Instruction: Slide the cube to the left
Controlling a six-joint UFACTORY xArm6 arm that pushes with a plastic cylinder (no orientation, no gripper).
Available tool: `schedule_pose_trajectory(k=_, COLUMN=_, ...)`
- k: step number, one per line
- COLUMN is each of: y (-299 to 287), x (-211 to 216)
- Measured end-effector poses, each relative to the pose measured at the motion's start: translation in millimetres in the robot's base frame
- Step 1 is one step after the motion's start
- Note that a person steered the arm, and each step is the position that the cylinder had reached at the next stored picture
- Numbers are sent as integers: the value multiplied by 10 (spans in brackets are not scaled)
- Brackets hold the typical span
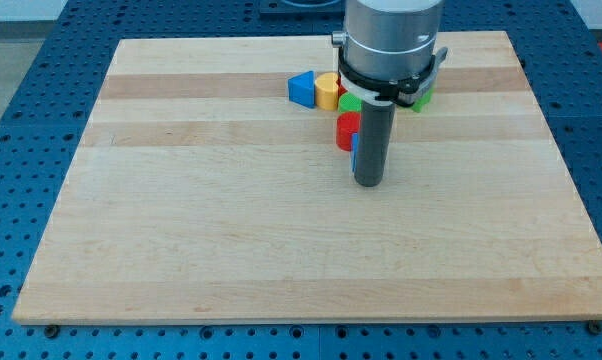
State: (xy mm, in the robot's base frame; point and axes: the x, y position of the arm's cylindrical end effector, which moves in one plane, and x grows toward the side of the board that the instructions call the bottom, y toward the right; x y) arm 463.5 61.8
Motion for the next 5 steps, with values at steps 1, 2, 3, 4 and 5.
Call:
schedule_pose_trajectory(k=1, y=0, x=0)
schedule_pose_trajectory(k=2, y=253, x=2)
schedule_pose_trajectory(k=3, y=624, x=-17)
schedule_pose_trajectory(k=4, y=704, x=-258)
schedule_pose_trajectory(k=5, y=416, x=-360)
